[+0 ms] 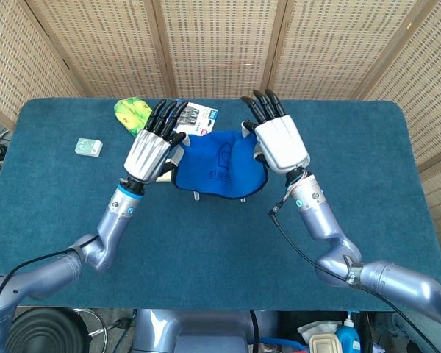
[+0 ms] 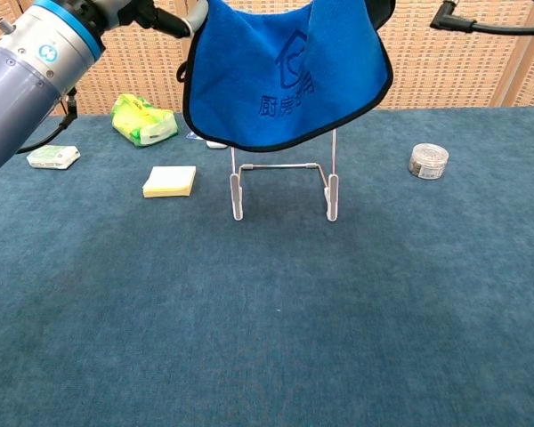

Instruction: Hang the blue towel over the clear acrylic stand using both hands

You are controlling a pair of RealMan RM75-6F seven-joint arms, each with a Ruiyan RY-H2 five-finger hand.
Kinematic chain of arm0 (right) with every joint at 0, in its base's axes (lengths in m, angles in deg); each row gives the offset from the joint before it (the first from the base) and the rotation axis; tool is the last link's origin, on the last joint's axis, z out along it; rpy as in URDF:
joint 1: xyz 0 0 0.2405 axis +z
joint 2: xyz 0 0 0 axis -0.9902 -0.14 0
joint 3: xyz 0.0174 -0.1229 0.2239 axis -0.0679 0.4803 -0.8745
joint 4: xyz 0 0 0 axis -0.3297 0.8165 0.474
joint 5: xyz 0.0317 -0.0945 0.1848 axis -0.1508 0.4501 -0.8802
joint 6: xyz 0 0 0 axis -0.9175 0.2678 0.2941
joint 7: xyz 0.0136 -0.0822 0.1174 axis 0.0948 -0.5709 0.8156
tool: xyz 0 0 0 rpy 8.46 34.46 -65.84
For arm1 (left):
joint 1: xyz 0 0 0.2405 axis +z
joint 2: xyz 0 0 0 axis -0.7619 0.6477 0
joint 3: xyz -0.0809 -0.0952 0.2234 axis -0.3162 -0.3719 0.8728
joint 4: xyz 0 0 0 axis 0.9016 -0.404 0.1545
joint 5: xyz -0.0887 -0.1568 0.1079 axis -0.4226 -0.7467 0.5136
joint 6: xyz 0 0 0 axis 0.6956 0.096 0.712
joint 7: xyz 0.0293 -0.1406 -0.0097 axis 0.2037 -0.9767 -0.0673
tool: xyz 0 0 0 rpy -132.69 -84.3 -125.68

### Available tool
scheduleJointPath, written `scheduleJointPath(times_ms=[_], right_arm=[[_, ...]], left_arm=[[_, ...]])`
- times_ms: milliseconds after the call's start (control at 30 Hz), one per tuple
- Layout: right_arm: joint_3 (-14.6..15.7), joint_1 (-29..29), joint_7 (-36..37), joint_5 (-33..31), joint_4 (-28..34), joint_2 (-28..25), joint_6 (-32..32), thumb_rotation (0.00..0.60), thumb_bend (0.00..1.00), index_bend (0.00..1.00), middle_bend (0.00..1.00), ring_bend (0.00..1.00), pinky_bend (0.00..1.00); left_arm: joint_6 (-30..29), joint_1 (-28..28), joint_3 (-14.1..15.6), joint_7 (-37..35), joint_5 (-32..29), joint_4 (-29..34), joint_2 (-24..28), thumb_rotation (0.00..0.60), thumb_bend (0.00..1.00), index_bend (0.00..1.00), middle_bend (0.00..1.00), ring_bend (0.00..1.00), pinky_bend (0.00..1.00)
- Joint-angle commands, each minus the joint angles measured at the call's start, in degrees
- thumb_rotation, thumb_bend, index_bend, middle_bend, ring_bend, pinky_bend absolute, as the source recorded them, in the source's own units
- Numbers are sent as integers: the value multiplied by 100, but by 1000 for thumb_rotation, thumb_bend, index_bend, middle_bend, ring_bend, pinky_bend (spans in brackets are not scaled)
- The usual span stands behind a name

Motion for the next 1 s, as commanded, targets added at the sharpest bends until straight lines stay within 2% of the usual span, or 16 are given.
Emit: scheduleJointPath(times_ms=[33,200,533,1000], right_arm=[[-29,105,89,-140,-207,34,103,600,672,675,139,0,0],[63,214,257,-269,-580,165,250,600,672,674,139,0,0],[382,435,964,-158,-1688,686,531,600,672,674,139,0,0],[729,446,1442,-22,-2456,1095,622,600,672,674,139,0,0]], left_arm=[[135,-110,-64,-118,-114,-217,-77,600,695,621,0,0,0],[285,-200,-65,-335,-245,-606,-251,600,695,621,0,0,0],[620,-300,153,-1091,-374,-1834,-803,600,695,621,0,0,0],[833,-259,458,-1749,-396,-2917,-1317,600,696,621,0,0,0]])
